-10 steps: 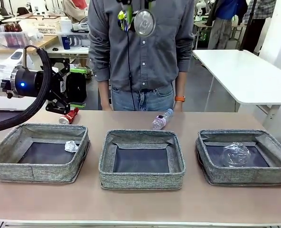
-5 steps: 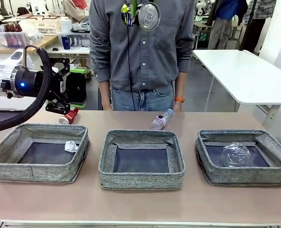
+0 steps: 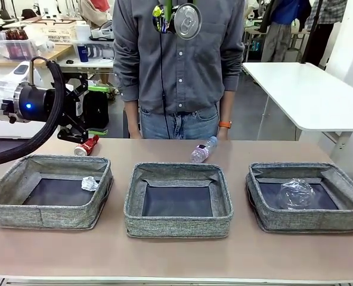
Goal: Sort the waste into the appropriate baskets.
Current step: Place the picked waste into the Fabric basket indicated by the person.
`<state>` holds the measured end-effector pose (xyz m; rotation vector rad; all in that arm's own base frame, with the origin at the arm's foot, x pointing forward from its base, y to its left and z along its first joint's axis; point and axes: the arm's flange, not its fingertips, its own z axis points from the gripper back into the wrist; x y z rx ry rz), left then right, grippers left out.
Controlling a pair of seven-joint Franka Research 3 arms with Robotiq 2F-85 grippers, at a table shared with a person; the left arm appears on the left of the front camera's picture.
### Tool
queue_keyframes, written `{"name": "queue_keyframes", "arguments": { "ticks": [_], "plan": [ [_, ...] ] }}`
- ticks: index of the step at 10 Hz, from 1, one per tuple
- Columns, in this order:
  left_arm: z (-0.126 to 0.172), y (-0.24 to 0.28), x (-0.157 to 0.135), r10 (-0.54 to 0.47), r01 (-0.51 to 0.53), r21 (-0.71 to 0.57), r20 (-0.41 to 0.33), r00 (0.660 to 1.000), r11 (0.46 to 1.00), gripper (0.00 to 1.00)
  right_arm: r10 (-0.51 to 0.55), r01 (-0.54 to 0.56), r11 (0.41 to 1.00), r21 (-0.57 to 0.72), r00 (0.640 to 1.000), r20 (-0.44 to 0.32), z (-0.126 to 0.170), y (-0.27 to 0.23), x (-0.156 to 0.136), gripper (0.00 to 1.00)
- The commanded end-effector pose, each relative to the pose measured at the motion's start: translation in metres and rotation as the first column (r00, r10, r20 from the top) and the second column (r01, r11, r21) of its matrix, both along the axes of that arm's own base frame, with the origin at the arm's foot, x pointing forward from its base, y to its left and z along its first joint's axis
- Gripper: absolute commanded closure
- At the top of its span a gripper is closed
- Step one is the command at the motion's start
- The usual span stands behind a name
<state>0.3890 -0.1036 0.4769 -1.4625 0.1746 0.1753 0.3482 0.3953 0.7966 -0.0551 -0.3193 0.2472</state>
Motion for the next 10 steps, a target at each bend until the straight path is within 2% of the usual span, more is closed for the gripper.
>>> {"name": "queue_keyframes", "arguments": {
  "ticks": [1,10],
  "plan": [
    [0.0018,0.0007,-0.0012,0.001,-0.001,0.006,-0.002,1.0,1.0,0.0,-0.001,0.001,1.0,-0.003,1.0,0.0,0.0036,-0.0019,0.0013,0.6],
    [0.0018,0.0007,-0.0012,0.001,-0.001,0.006,-0.002,1.0,1.0,0.0,-0.001,0.001,1.0,-0.003,1.0,0.0,0.0036,-0.0019,0.0013,0.6]
  ]
}}
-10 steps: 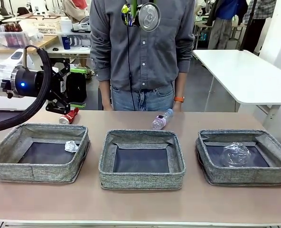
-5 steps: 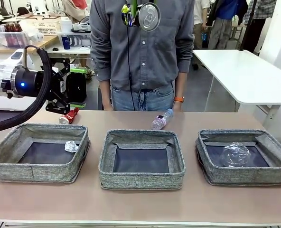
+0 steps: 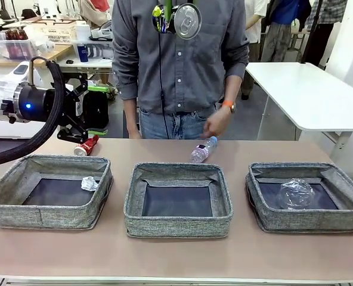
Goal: Sort the waste into the appropriate baskets.
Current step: Place the picked waste into the Fabric basket indicated by the person.
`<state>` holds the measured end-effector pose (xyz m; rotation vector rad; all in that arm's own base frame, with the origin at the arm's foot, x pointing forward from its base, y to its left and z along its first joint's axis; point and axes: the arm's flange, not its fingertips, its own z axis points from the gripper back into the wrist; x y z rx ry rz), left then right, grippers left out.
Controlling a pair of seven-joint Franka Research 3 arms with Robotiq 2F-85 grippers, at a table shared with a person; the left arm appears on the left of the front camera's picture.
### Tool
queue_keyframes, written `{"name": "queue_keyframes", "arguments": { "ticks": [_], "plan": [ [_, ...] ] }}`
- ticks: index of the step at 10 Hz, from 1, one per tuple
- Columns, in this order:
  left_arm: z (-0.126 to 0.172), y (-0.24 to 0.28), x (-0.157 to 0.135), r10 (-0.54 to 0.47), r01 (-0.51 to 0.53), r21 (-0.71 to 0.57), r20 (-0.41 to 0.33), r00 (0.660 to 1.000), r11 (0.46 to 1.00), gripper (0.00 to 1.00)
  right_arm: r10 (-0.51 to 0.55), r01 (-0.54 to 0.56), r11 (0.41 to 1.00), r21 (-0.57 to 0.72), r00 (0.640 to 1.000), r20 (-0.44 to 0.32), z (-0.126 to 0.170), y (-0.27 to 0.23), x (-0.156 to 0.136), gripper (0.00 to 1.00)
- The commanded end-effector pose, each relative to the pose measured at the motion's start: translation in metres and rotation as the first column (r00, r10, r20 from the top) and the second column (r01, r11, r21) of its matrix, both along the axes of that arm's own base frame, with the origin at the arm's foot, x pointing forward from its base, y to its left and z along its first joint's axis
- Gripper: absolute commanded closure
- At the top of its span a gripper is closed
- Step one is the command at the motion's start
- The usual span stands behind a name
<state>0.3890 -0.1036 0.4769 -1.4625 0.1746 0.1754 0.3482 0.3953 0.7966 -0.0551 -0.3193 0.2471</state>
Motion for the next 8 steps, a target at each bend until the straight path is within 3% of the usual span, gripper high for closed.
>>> {"name": "queue_keyframes", "arguments": {
  "ticks": [1,8],
  "plan": [
    [0.0018,0.0007,-0.0012,0.001,-0.001,0.006,-0.002,1.0,1.0,0.0,0.0,0.0,1.0,-0.003,1.0,0.0,0.0037,-0.0019,0.0013,0.6],
    [0.0018,0.0007,-0.0012,0.001,-0.001,0.006,-0.002,1.0,1.0,0.0,0.0,0.0,1.0,-0.003,1.0,0.0,0.0037,-0.0019,0.0013,0.6]
  ]
}}
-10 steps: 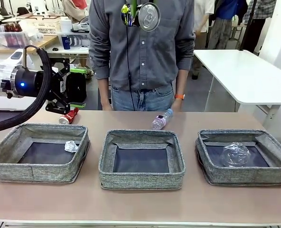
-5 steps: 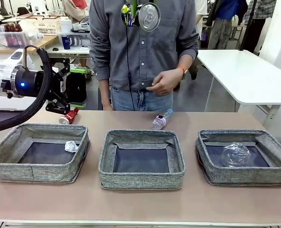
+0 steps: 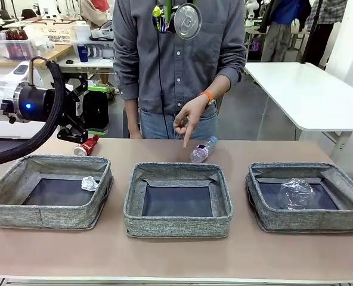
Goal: Sort the waste into the appropriate baskets.
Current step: Place the picked waste into the Fabric basket indicated by the person.
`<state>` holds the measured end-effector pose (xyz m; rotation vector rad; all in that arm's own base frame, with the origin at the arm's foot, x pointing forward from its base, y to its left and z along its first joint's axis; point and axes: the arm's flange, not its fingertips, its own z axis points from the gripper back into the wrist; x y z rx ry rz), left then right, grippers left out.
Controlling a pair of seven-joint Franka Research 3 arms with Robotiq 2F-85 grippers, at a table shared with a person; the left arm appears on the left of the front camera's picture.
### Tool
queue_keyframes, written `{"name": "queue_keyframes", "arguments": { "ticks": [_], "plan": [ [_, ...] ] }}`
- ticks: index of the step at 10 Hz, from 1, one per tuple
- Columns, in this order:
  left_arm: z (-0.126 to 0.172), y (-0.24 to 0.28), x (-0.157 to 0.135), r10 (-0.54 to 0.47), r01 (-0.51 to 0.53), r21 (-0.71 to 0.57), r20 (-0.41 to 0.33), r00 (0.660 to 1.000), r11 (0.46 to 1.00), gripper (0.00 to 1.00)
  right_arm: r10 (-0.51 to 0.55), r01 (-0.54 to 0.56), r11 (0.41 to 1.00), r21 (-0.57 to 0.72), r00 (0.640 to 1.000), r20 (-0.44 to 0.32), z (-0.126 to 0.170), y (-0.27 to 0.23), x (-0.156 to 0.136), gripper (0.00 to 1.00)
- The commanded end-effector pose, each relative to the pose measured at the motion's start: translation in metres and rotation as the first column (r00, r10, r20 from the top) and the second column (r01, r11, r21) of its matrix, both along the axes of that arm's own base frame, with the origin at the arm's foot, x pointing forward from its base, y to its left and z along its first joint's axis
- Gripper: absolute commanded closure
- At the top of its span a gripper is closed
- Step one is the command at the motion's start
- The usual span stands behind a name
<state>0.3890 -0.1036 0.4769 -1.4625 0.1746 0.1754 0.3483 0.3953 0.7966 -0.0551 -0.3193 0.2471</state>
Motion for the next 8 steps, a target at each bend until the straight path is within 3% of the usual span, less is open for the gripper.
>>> {"name": "queue_keyframes", "arguments": {
  "ticks": [1,8],
  "plan": [
    [0.0018,0.0007,-0.0012,0.001,-0.001,0.006,-0.002,1.0,1.0,0.0,0.0,0.0,1.0,-0.003,1.0,0.0,0.0037,-0.0019,0.0013,0.6],
    [0.0018,0.0007,-0.0012,0.001,-0.001,0.006,-0.002,1.0,1.0,0.0,0.0,0.0,1.0,-0.003,1.0,0.0,0.0037,-0.0019,0.0013,0.6]
  ]
}}
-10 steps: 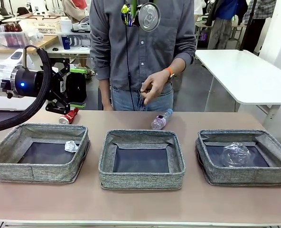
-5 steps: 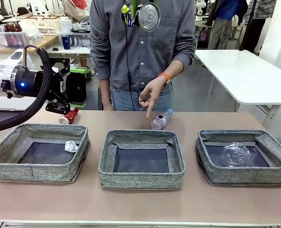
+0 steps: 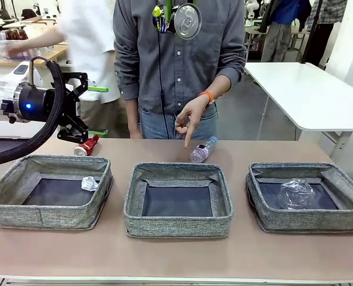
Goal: Sort the waste into the appropriate baskets.
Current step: Place the picked waste into the Fabric basket indicated by the person.
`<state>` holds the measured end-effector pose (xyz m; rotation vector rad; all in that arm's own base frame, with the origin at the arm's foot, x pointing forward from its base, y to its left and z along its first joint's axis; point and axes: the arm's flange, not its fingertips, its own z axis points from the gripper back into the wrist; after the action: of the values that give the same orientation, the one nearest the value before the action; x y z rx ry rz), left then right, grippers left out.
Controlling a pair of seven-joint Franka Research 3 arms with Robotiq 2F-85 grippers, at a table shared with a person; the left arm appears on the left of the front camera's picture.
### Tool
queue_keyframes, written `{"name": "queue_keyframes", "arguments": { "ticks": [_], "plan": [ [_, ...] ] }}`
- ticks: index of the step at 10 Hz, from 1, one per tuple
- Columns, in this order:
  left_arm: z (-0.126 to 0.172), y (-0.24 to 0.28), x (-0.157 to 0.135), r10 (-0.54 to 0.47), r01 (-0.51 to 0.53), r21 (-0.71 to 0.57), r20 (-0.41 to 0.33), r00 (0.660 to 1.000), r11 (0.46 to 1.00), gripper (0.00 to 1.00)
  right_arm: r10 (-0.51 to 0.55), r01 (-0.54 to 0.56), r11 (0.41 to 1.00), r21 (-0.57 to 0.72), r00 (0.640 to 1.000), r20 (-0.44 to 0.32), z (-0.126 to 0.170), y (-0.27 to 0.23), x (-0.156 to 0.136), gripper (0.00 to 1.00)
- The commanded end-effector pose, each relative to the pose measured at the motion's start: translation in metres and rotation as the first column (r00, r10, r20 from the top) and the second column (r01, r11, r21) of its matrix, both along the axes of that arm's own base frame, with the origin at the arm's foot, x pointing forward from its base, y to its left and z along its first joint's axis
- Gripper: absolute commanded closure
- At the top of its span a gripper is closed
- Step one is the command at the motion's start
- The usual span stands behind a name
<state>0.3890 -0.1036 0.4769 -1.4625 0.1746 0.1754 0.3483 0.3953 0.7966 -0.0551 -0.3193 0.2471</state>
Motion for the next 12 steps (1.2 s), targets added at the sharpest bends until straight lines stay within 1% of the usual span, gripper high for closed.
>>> {"name": "queue_keyframes", "arguments": {
  "ticks": [1,2,3,4,5,6,7,8,9,10,11,12],
  "plan": [
    [0.002,0.001,-0.001,0.001,-0.001,0.006,-0.002,1.0,1.0,0.0,0.0,0.0,1.0,0.0,1.0,0.0,0.0,0.0,0.0,0.6],
    [0.002,0.001,-0.001,0.001,-0.001,0.006,-0.002,1.0,1.0,0.0,0.104,-0.104,0.995,-0.008,0.995,0.005,-0.03,-0.006,0.001,0.6],
    [0.002,0.001,-0.001,0.001,-0.001,0.006,-0.002,1.0,1.0,0.0,0.162,-0.162,0.986,0.042,0.987,0.006,-0.07,-0.013,0.0,0.6],
    [0.002,0.001,-0.001,0.001,-0.001,0.006,-0.002,1.0,1.0,0.0,0.18,-0.181,0.982,0.055,0.984,0.018,-0.112,-0.021,-0.004,0.6],
    [0.002,0.001,-0.001,0.001,-0.001,0.006,-0.002,1.0,1.0,0.0,0.202,-0.204,0.975,0.088,0.979,0.029,-0.137,-0.026,-0.011,0.6],
    [0.002,0.001,-0.001,0.001,-0.001,0.006,-0.002,1.0,1.0,0.0,0.177,-0.182,0.981,0.071,0.981,0.074,-0.158,-0.03,-0.016,0.6],
    [0.002,0.001,-0.001,0.001,-0.001,0.006,-0.002,1.0,1.0,0.0,0.211,-0.218,0.968,0.122,0.975,0.07,-0.18,-0.029,-0.023,0.6],
    [0.002,0.001,-0.001,0.001,-0.001,0.006,-0.002,1.0,1.0,0.0,0.188,-0.191,0.982,0.015,0.978,0.092,-0.213,-0.027,-0.028,0.6],
    [0.002,0.001,-0.001,0.001,-0.001,0.006,-0.002,1.0,1.0,0.0,0.215,-0.216,0.976,0.003,0.973,0.085,-0.241,-0.029,-0.031,0.6],
    [0.002,0.001,-0.001,0.001,-0.001,0.006,-0.002,1.0,1.0,0.0,0.264,-0.264,0.964,-0.01,0.962,0.063,-0.269,-0.033,-0.035,0.6],
    [0.002,0.001,-0.001,0.001,-0.001,0.006,-0.002,1.0,1.0,0.0,0.281,-0.282,0.959,0.031,0.958,0.052,-0.291,-0.038,-0.038,0.6],
    [0.002,0.001,-0.001,0.001,-0.001,0.006,-0.002,1.0,1.0,0.0,0.277,-0.278,0.957,0.087,0.961,0.027,-0.316,-0.046,-0.039,0.6]
  ]
}}
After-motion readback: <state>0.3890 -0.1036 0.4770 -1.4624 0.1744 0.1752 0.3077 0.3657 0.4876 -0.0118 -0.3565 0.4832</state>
